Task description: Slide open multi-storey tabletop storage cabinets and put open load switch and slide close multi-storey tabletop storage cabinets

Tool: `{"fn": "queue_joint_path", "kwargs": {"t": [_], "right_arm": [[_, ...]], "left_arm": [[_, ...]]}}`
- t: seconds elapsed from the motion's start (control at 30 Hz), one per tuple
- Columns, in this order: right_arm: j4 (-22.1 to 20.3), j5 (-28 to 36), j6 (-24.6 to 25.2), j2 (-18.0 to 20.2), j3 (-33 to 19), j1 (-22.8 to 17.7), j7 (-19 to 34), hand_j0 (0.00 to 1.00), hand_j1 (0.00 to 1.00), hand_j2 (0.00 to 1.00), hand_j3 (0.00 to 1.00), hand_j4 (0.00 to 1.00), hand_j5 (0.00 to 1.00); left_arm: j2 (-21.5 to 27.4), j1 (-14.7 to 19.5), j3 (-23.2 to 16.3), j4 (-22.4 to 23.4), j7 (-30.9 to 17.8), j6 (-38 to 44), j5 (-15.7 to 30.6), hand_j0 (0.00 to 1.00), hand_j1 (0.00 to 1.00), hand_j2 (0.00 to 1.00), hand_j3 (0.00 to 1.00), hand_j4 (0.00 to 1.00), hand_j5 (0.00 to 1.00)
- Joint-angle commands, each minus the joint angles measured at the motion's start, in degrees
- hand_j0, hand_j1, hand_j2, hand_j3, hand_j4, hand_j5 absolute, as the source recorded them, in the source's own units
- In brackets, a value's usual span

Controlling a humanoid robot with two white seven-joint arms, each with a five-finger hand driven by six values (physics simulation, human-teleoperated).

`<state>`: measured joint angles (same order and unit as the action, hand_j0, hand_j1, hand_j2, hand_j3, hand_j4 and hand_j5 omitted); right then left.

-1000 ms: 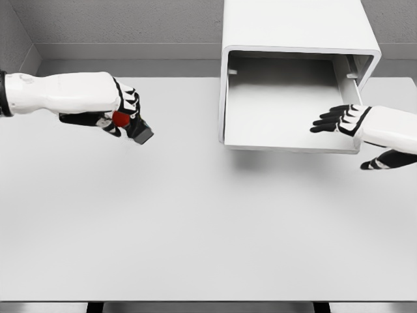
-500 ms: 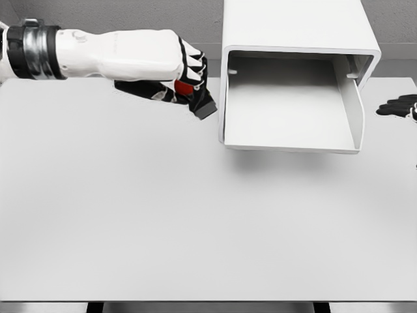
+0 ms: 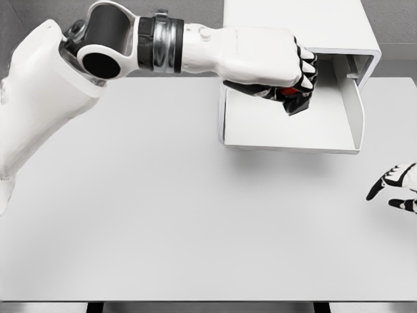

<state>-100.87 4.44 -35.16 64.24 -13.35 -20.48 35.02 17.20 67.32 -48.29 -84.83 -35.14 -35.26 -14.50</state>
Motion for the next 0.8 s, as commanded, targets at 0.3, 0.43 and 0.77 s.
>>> {"fn": "queue_joint_path", "kwargs": {"t": [0.3,0.43,0.77], "right_arm": [[0.0,-0.3,0.2,1.6,15.2,11.6,0.0,0.54,0.54,0.54,0.54,0.54,0.54],[0.0,-0.3,0.2,1.6,17.2,13.6,0.0,0.55,0.55,0.55,0.55,0.55,0.55],[0.0,-0.4,0.2,1.5,17.9,14.2,0.0,0.56,0.56,0.56,0.56,0.56,0.56]], "left_arm": [[-2.4,0.2,-1.4,7.1,0.1,0.3,-3.3,0.46,0.46,0.46,0.46,0.46,0.46],[-2.5,0.2,-1.4,8.9,0.1,0.3,-3.3,0.62,0.62,0.62,0.62,0.62,0.62],[-2.8,0.3,-1.4,9.2,0.1,0.3,-2.6,0.97,0.97,0.97,0.97,0.97,0.97]]}}
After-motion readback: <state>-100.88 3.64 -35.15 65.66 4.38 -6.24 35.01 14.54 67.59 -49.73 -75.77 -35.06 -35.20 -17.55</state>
